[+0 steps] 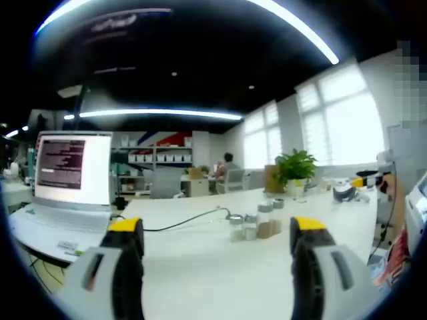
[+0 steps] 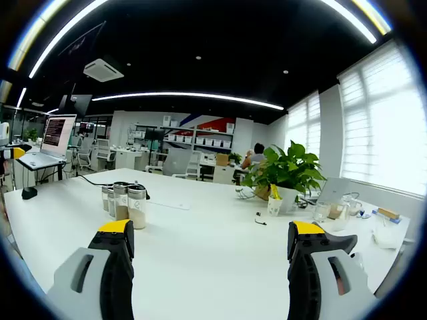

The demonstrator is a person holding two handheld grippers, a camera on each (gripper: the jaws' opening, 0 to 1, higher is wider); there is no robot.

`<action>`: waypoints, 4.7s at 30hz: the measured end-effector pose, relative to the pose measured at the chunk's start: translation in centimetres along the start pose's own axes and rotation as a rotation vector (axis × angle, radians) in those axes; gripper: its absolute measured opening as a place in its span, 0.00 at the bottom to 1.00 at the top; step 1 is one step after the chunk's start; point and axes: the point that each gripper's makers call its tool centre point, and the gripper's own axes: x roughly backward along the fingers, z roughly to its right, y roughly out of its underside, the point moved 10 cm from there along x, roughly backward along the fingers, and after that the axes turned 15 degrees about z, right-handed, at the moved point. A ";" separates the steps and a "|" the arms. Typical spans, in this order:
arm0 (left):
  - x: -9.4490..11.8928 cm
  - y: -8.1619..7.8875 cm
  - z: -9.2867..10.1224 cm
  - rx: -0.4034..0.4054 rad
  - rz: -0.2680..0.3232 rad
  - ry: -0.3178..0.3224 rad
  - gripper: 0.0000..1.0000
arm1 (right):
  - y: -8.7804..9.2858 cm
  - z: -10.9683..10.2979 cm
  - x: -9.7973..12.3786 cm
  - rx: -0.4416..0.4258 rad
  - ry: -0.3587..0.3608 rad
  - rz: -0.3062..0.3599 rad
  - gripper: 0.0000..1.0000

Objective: Rotate the seasoning bottle until the label or dispensing opening points toward the visible target arrow and the bottle remains upright within the marked orientation range

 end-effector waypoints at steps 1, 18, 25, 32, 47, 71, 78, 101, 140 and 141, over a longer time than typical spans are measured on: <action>0.0 0.0 0.0 -0.002 0.001 0.000 0.96 | 0.0 0.0 0.0 0.000 -0.001 0.000 0.98; -0.1 0.2 0.2 -0.007 -0.008 0.012 0.96 | 0.0 0.5 0.0 0.000 0.008 0.005 0.99; -0.4 0.4 0.3 -0.003 -0.013 0.025 0.96 | 0.1 0.0 -0.3 -0.031 -0.014 0.003 0.99; -0.5 0.6 0.4 -0.006 -0.021 0.031 0.96 | 0.0 -0.3 -0.4 -0.044 -0.022 0.009 0.99; 0.1 0.2 0.7 -0.021 -0.009 -0.015 0.95 | -1.5 -0.6 -2.4 -0.002 -0.049 0.038 0.98; -0.2 0.8 0.3 -0.003 -0.034 -0.014 0.94 | -3.4 -5.1 -15.1 -0.166 -0.462 0.105 0.99; 0.0 1.0 0.4 0.011 -0.046 -0.013 0.93 | -1.1 -6.8 -20.9 -0.221 -0.544 0.067 0.99; 0.0 0.3 0.3 0.023 -0.028 0.004 0.92 | 10.4 -13.4 -25.9 -0.239 -0.822 -0.017 0.94; -0.9 1.4 0.9 0.029 -0.076 0.021 0.89 | 15.1 -15.9 -27.0 -0.373 -1.174 0.103 0.43; -0.9 1.5 0.9 0.030 -0.079 0.022 0.89 | 15.1 -15.9 -27.1 -0.366 -1.170 0.101 0.43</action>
